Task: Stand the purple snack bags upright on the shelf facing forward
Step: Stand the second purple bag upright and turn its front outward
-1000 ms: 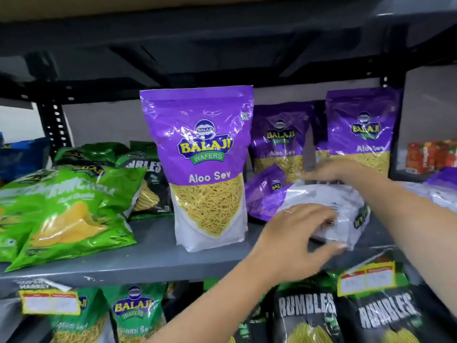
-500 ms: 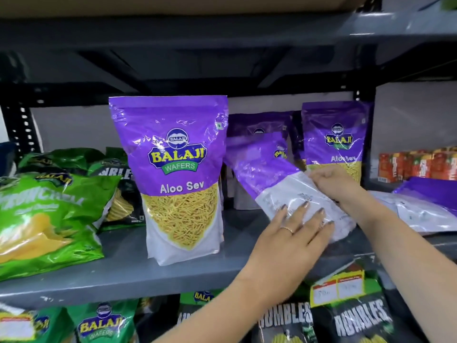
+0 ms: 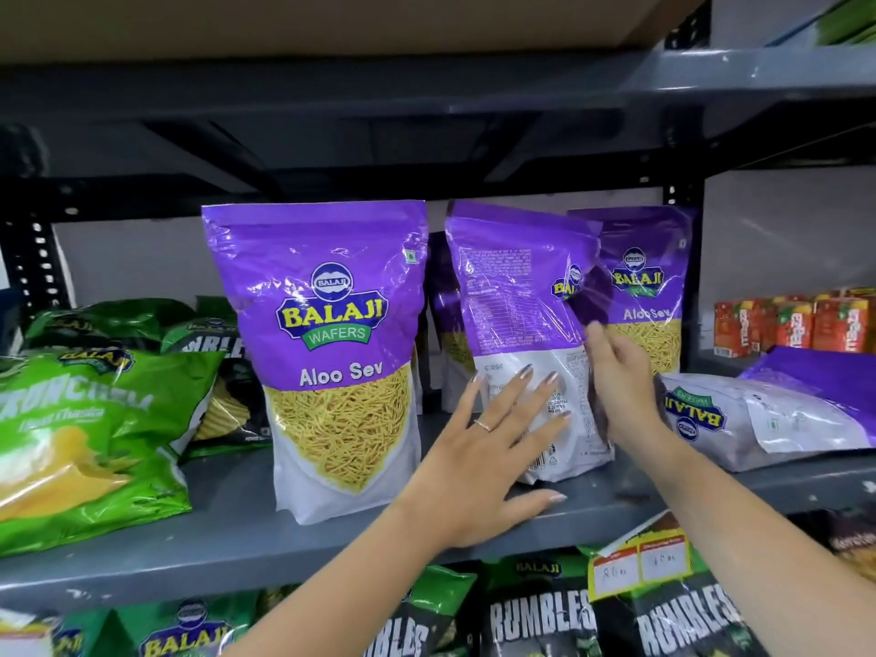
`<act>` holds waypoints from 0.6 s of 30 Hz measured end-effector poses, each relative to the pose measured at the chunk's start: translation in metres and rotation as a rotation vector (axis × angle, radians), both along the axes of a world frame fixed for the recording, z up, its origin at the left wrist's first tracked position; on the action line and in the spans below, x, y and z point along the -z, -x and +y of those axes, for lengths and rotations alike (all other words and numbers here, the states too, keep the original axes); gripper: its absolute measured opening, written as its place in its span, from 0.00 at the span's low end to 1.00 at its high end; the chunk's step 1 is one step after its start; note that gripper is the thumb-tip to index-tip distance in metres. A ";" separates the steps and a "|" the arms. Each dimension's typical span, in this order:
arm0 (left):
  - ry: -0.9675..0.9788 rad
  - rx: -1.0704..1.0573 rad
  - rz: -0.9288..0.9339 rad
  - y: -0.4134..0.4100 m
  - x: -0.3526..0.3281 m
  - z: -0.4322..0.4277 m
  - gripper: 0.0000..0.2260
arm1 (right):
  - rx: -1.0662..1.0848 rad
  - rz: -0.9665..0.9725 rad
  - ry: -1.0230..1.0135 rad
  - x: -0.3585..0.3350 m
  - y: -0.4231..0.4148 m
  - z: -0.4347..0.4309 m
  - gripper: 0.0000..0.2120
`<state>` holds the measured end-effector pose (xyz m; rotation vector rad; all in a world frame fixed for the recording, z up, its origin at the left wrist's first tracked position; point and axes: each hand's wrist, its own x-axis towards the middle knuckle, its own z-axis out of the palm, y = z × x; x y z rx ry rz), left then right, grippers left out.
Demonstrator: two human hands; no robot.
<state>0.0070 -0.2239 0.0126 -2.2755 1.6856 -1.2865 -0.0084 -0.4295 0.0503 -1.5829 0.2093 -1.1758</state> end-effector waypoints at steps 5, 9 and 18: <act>-0.018 0.004 0.006 0.000 0.000 -0.009 0.30 | -0.357 0.042 -0.350 -0.072 0.002 -0.012 0.21; -0.028 0.026 0.017 -0.001 0.001 -0.008 0.32 | -0.466 0.032 -0.339 -0.108 -0.010 -0.023 0.08; -0.042 -0.018 0.102 -0.003 0.001 0.005 0.33 | -0.455 -0.171 -0.290 -0.124 0.006 -0.034 0.11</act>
